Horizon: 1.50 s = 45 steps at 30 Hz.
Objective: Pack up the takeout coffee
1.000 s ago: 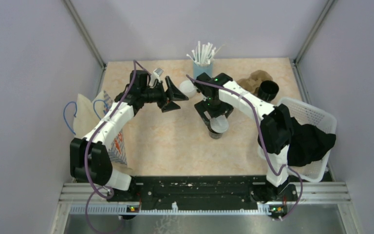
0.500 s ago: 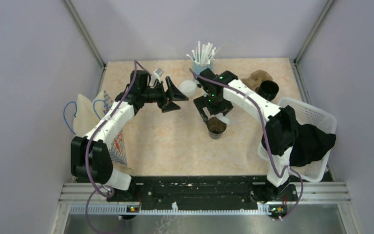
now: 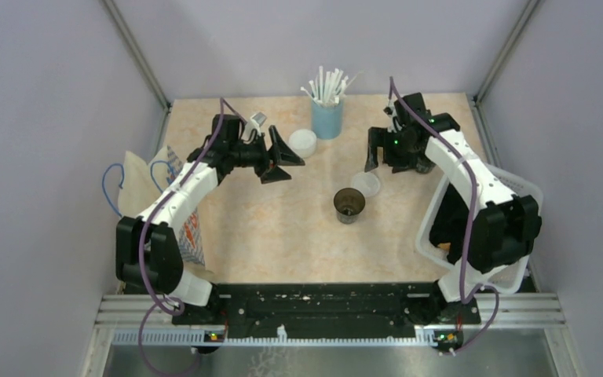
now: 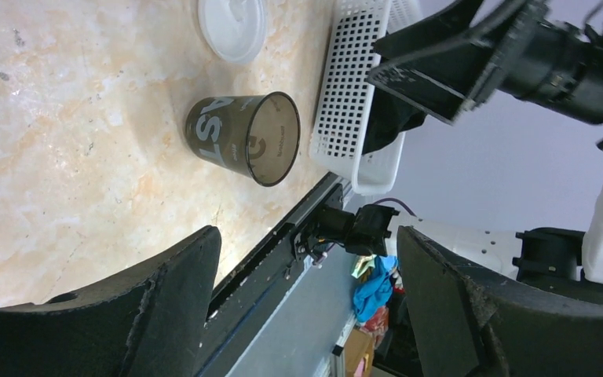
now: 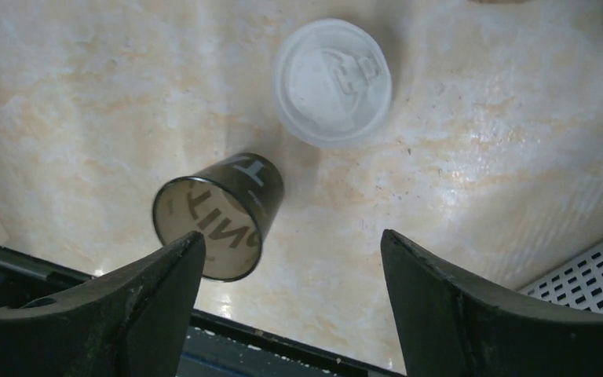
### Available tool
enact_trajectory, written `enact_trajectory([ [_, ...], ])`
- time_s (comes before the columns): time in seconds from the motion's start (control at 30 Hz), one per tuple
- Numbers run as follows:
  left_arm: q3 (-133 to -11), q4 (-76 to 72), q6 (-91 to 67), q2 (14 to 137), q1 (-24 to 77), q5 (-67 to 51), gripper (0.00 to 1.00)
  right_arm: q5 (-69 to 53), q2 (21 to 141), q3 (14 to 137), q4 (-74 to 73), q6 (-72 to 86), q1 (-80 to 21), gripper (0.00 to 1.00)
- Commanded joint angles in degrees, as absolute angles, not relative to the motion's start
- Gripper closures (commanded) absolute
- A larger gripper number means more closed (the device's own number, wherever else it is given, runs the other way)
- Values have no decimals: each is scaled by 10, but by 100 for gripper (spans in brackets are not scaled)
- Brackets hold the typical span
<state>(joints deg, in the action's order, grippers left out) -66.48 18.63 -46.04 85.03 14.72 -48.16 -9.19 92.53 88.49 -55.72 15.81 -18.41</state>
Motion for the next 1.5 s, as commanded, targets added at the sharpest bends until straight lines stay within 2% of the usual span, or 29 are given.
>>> enact_trajectory([
  [0.0,-696,226,-420,851,146,-488,11,-100,944,837,-485,176,-163,22],
  [0.23,-700,296,-368,816,158,-452,10,-5,1002,767,-377,197,-163,45],
  [0.33,-706,305,-348,797,168,-437,5,38,1011,731,-331,199,-163,56],
  [0.8,-763,313,-316,788,258,-376,4,26,1055,680,-218,227,-168,60],
  [0.87,-769,307,-311,789,272,-372,4,35,1066,680,-214,233,-171,69],
  [0.97,-780,296,-301,792,291,-363,5,44,1079,692,-235,243,-172,85],
  [1.03,-788,290,-290,793,303,-353,7,48,1062,705,-265,253,-173,99],
  [1.2,-835,291,-217,818,356,-292,14,103,978,760,-393,262,-171,100],
  [1.37,-913,316,-56,871,461,-221,14,21,916,848,-537,237,-172,100],
  [1.47,-887,277,75,865,518,-220,14,-40,873,869,-579,222,-177,100],
])
